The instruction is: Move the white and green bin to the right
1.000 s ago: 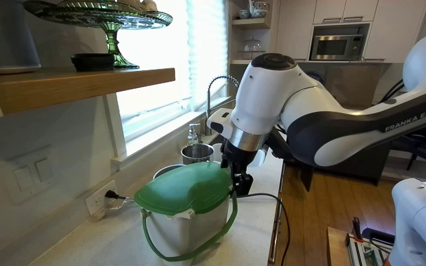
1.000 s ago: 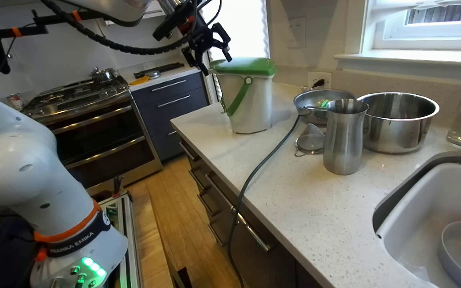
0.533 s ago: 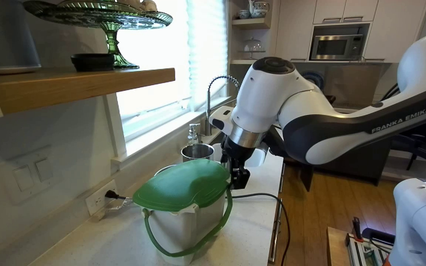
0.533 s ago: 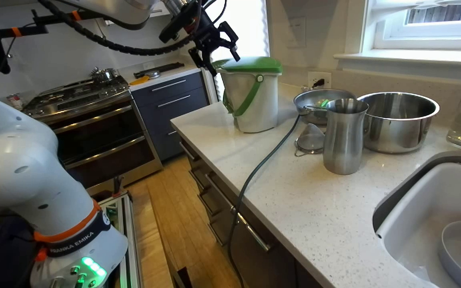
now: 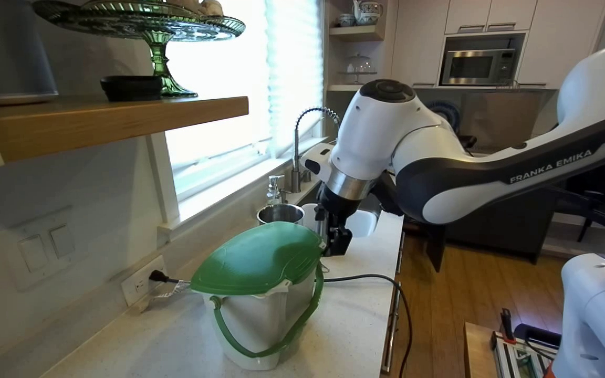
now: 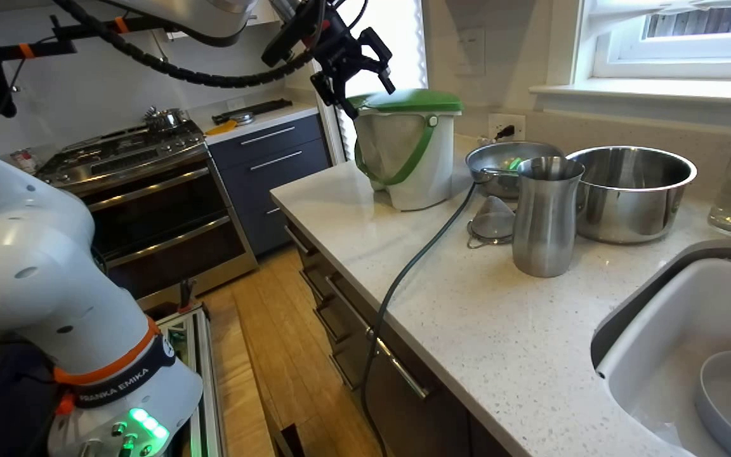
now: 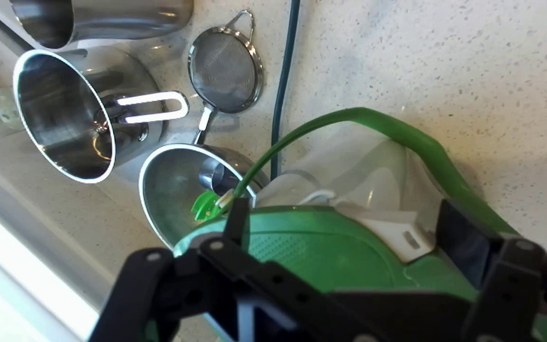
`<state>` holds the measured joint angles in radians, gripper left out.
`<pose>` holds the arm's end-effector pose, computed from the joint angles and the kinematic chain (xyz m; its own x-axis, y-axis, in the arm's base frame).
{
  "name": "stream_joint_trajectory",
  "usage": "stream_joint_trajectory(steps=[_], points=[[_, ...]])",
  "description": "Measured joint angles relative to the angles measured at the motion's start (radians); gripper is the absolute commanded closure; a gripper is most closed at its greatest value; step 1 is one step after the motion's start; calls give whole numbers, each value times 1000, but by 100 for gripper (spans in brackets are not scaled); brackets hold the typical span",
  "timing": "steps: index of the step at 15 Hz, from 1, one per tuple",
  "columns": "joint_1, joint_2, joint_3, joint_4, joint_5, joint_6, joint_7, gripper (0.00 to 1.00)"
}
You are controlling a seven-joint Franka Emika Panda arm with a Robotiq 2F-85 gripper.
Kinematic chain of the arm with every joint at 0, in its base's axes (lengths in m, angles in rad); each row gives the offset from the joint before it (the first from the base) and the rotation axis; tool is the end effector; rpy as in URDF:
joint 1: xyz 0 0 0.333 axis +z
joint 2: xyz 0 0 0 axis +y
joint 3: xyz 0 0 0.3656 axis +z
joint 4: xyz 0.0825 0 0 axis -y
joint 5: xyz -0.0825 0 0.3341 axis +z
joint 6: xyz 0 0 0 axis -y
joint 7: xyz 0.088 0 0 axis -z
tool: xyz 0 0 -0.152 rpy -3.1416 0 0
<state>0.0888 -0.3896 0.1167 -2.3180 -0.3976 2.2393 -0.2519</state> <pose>0.4069 0.0653 0.5497 0.7637 0.6304 0.1393 0.5174 -0.7267 0.4518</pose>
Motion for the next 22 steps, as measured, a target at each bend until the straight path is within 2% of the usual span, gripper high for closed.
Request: stream_joint_trajectory(steps=[10, 15, 22], points=[[-15, -11, -8, -1, 5, -4, 7, 0], [7, -100, -10, 12, 44, -126, -10, 0], [10, -232, -8, 94, 235, -289, 190, 0]])
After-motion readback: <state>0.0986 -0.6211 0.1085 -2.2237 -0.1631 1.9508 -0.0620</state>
